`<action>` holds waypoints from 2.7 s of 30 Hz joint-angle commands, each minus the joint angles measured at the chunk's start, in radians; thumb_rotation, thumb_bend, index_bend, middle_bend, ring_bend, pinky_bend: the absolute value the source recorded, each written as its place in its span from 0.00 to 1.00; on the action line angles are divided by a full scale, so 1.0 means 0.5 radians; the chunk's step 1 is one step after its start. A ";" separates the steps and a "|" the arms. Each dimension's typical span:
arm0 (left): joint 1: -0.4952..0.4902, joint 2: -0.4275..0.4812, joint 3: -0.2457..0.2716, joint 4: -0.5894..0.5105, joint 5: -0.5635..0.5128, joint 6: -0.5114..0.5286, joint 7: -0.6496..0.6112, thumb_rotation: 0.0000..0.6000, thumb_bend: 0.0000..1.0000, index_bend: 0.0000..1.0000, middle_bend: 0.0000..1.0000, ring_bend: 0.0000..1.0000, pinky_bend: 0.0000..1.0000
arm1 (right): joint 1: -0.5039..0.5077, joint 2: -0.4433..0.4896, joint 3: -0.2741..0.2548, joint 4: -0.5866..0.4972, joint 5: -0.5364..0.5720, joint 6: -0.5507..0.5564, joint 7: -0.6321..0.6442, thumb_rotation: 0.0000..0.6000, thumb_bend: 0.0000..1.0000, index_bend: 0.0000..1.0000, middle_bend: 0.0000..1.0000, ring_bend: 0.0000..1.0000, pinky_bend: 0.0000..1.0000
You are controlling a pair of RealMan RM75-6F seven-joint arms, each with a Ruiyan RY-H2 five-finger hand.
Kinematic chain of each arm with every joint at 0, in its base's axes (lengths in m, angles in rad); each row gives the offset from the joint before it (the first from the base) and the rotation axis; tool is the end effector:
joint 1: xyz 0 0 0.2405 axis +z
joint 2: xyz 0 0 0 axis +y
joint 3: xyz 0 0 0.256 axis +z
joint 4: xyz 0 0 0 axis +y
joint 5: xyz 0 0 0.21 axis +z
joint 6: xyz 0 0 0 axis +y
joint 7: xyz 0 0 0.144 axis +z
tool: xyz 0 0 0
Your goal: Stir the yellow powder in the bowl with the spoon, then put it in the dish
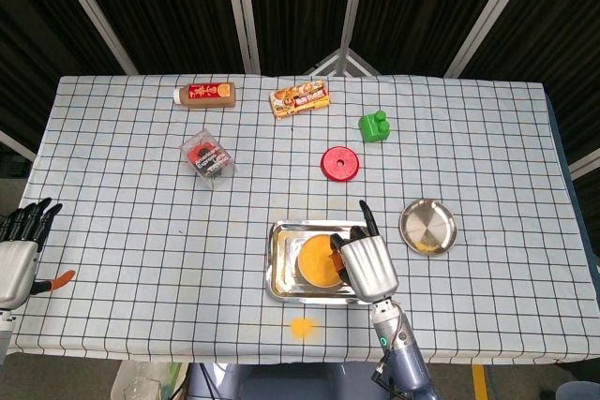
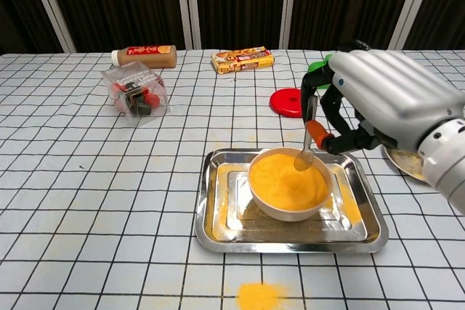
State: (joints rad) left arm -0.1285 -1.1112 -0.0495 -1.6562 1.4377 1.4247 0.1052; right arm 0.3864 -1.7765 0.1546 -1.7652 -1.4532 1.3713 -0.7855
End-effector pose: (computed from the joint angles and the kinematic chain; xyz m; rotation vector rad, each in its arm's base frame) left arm -0.3060 0.1933 0.1525 -1.4195 -0.8967 -0.8224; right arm -0.0988 -0.2292 -0.0140 1.6153 -0.7548 1.1400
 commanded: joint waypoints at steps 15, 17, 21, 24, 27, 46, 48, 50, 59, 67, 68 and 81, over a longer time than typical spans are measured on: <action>0.006 0.003 -0.004 -0.004 -0.012 0.003 -0.021 1.00 0.00 0.00 0.00 0.00 0.00 | 0.009 0.132 0.145 -0.035 0.037 0.070 0.029 1.00 0.76 0.93 0.81 0.49 0.00; 0.004 0.001 -0.003 -0.001 -0.013 -0.001 -0.019 1.00 0.00 0.00 0.00 0.00 0.00 | 0.006 0.176 0.199 -0.029 0.045 0.096 0.078 1.00 0.76 0.93 0.81 0.49 0.00; 0.003 -0.001 -0.004 0.001 -0.013 -0.002 -0.017 1.00 0.00 0.00 0.00 0.00 0.00 | -0.014 0.268 0.297 0.006 0.083 0.141 0.168 1.00 0.76 0.93 0.81 0.49 0.00; 0.003 -0.003 -0.003 0.001 -0.011 -0.001 -0.010 1.00 0.00 0.00 0.00 0.00 0.00 | -0.043 0.363 0.356 0.070 0.156 0.150 0.269 1.00 0.76 0.93 0.81 0.49 0.00; 0.003 -0.006 -0.004 0.001 -0.013 0.001 -0.003 1.00 0.00 0.00 0.00 0.00 0.00 | -0.074 0.403 0.364 0.133 0.223 0.146 0.355 1.00 0.76 0.93 0.81 0.49 0.00; 0.004 -0.014 0.001 0.003 -0.020 -0.006 0.020 1.00 0.00 0.00 0.00 0.00 0.00 | -0.106 0.292 0.251 0.550 0.381 0.067 0.661 1.00 0.76 0.93 0.81 0.49 0.00; 0.005 -0.014 0.002 0.001 -0.018 -0.005 0.022 1.00 0.00 0.00 0.00 0.00 0.00 | -0.108 0.281 0.241 0.582 0.386 0.064 0.680 1.00 0.76 0.93 0.81 0.49 0.00; 0.005 -0.015 0.002 0.000 -0.015 -0.002 0.024 1.00 0.00 0.00 0.00 0.00 0.00 | -0.111 0.270 0.230 0.615 0.389 0.062 0.696 1.00 0.76 0.93 0.81 0.49 0.00; 0.006 -0.020 0.004 0.002 -0.021 -0.007 0.028 1.00 0.00 0.00 0.00 0.00 0.00 | -0.110 0.227 0.218 0.762 0.379 0.072 0.800 1.00 0.76 0.93 0.81 0.49 0.00; 0.006 -0.024 0.005 0.003 -0.019 -0.007 0.028 1.00 0.00 0.00 0.00 0.00 0.00 | -0.110 0.196 0.217 0.886 0.367 0.089 0.891 1.00 0.76 0.92 0.81 0.48 0.00; 0.006 -0.025 0.005 0.003 -0.020 -0.007 0.029 1.00 0.00 0.00 0.00 0.00 0.00 | -0.110 0.192 0.222 0.898 0.373 0.089 0.905 1.00 0.76 0.91 0.81 0.47 0.00; 0.008 -0.023 0.006 -0.003 -0.018 -0.005 0.020 1.00 0.00 0.00 0.00 0.00 0.00 | -0.155 0.193 0.156 0.996 0.365 0.099 0.929 1.00 0.68 0.80 0.72 0.39 0.00</action>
State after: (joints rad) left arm -0.1244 -1.1228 -0.0467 -1.6577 1.4288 1.4224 0.1154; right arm 0.3109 -1.6792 0.2351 -1.2692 -1.2712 1.4211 -0.3187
